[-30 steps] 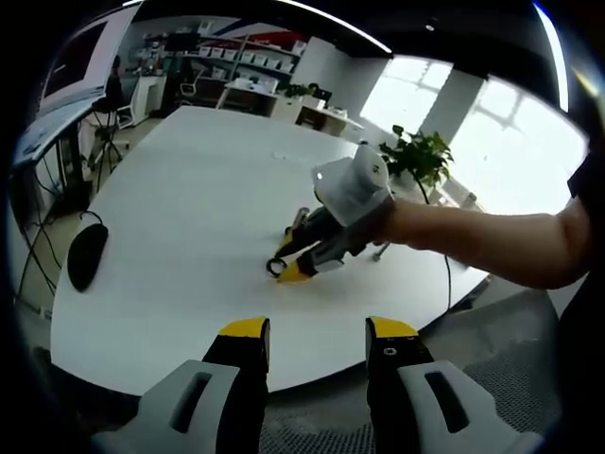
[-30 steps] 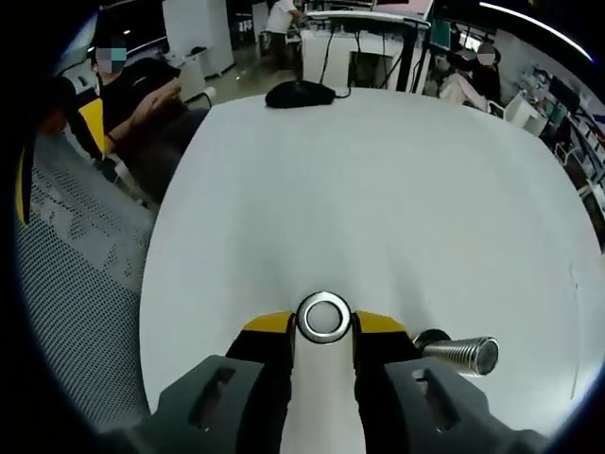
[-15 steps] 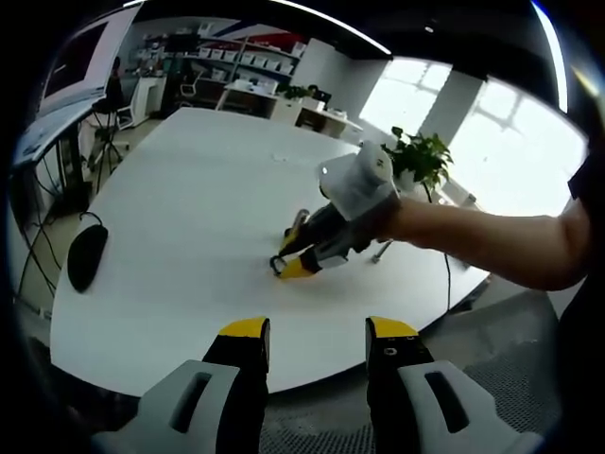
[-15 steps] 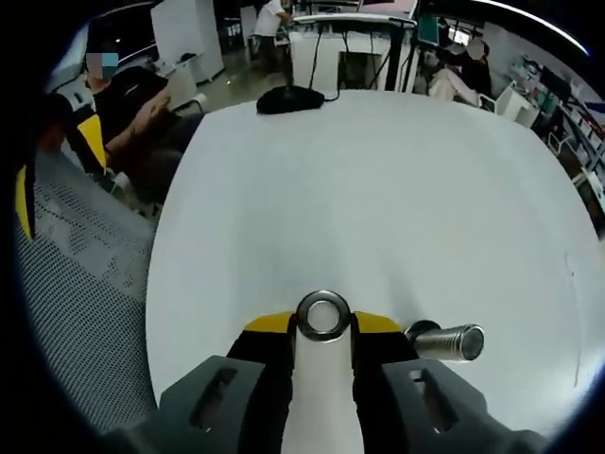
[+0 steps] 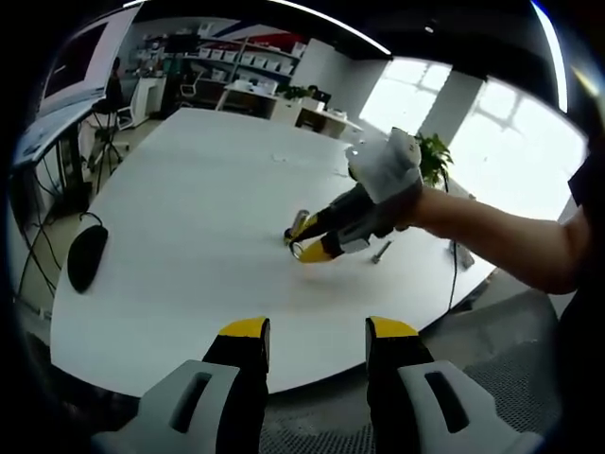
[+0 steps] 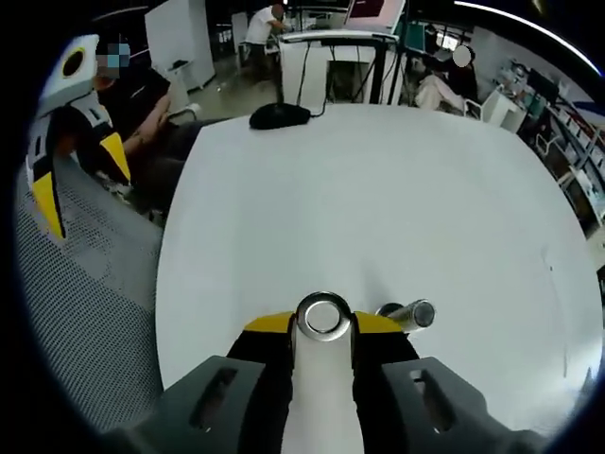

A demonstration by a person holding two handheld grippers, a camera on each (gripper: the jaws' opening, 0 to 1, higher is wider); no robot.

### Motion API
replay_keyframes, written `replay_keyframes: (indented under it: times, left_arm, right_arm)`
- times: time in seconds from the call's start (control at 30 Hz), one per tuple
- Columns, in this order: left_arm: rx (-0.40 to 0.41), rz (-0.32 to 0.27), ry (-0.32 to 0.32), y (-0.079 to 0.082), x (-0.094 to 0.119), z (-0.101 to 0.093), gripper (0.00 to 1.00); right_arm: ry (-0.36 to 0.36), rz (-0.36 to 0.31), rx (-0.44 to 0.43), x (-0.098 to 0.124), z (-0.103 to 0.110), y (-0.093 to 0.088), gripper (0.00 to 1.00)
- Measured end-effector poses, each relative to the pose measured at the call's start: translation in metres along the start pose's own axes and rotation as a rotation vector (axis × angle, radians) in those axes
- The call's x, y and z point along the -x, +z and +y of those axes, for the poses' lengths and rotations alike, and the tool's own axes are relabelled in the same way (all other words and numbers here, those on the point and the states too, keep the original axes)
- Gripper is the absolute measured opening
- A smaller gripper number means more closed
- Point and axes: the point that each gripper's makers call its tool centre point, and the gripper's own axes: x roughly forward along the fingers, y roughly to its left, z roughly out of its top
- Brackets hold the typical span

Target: Place the washer onto the threaded stud by aligning its center hole with the stud, sliding it down to the base, and recovering from edge contact or off-axis alignment until the washer reaches the visible bottom stop.

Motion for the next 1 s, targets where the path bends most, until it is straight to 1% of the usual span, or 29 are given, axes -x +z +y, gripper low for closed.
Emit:
replay_keyframes:
  times: [0.3, 0.5, 0.63, 0.77, 1.0]
  left_arm:
    - [0.001, -0.003, 0.002, 0.001, 0.0, 0.001, 0.39]
    - [0.002, -0.002, 0.004, 0.0, 0.0, 0.001, 0.39]
    - [0.003, -0.002, 0.005, 0.0, 0.0, 0.001, 0.39]
    - [0.003, -0.001, 0.006, 0.0, 0.0, 0.001, 0.39]
    - [0.004, 0.0, 0.007, 0.0, 0.0, 0.001, 0.39]
  right_arm:
    - [-0.052, -0.019, 0.023, 0.026, -0.012, 0.003, 0.23]
    - [-0.088, -0.026, 0.041, 0.039, -0.019, 0.005, 0.23]
    - [-0.098, -0.033, 0.042, 0.044, -0.022, 0.005, 0.23]
    - [-0.121, -0.032, 0.044, 0.047, -0.03, 0.003, 0.23]
    - [-0.153, -0.052, 0.033, 0.051, -0.04, 0.006, 0.23]
